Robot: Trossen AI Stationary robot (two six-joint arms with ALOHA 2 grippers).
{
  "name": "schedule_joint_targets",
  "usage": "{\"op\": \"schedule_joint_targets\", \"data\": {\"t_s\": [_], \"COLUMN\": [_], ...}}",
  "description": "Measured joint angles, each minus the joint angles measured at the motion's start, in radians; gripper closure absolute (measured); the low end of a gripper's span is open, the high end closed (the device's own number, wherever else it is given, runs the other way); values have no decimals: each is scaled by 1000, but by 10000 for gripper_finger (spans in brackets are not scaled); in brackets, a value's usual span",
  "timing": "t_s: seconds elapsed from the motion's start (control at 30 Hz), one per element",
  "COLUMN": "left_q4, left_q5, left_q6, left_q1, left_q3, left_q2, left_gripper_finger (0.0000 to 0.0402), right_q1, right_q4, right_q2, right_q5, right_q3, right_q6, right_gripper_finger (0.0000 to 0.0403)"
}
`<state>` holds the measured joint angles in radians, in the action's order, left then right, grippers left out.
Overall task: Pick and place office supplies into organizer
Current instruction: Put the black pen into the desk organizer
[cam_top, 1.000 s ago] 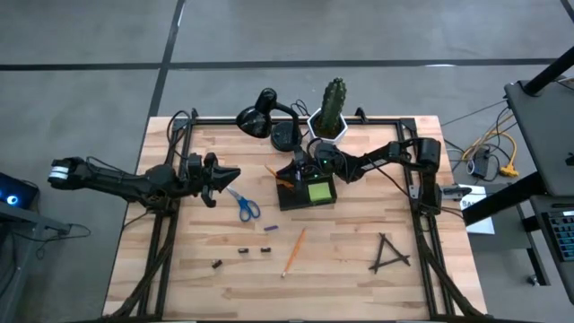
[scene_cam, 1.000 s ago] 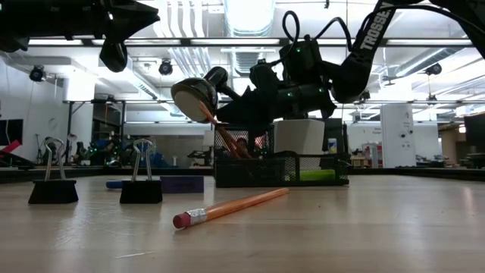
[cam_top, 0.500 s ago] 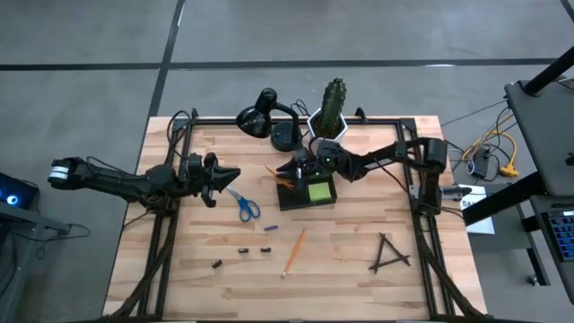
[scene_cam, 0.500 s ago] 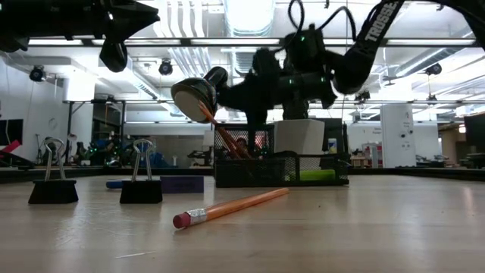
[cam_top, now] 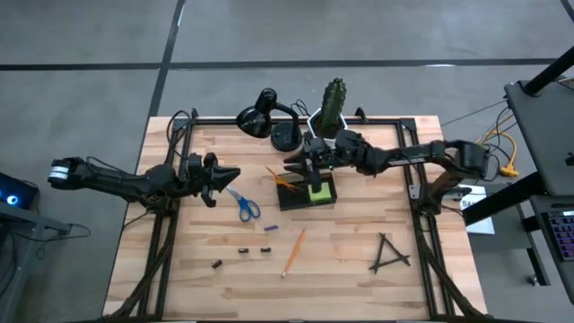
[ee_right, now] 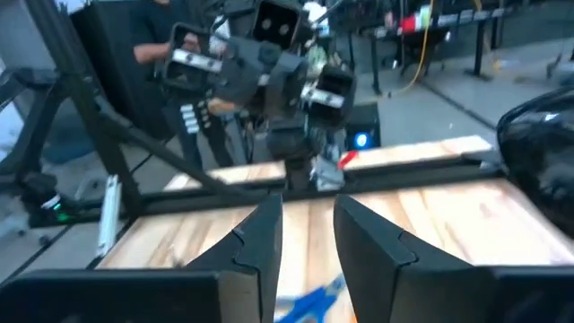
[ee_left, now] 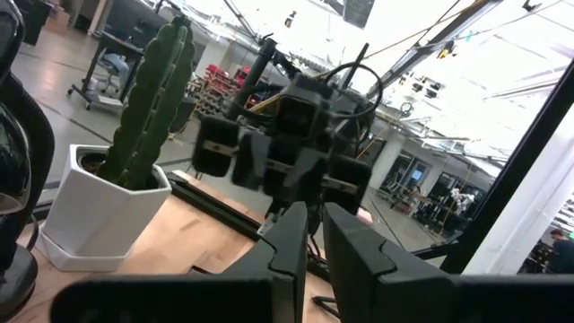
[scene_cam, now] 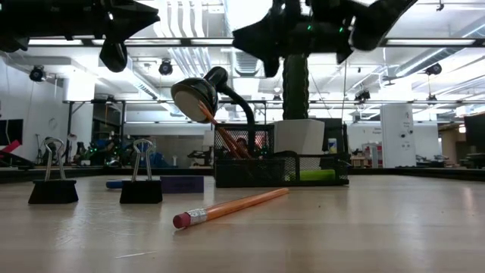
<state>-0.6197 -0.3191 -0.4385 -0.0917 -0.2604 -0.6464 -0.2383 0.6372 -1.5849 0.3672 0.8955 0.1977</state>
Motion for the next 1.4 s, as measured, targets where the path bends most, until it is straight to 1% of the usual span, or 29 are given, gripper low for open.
{"op": "schedule_joint_targets", "data": {"t_s": [0.27, 0.47, 0.63, 0.77, 0.97, 1.4], "left_q4": [0, 0, 0, 0, 0, 0], "left_q5": [-3, -3, -3, -3, -3, -3], "left_q6": [8, 8, 8, 8, 8, 8], "left_q1": [0, 0, 0, 0, 0, 0], "left_q3": [0, 0, 0, 0, 0, 0], "left_q2": [-1, -1, -1, -1, -1, -1], "left_gripper_finger": [378, 378, 378, 378, 378, 378], "right_q1": [46, 82, 122, 155, 203, 363], "right_q4": [-337, -563, -707, -801, -950, -1279], "right_q2": [156, 239, 299, 340, 378, 383], "right_q5": [-1, -4, -8, -31, -38, -38], "right_q3": [0, 0, 0, 0, 0, 0], "right_q6": [-10, 44, 96, 137, 227, 403], "right_gripper_finger": [309, 310, 312, 309, 314, 314]}}
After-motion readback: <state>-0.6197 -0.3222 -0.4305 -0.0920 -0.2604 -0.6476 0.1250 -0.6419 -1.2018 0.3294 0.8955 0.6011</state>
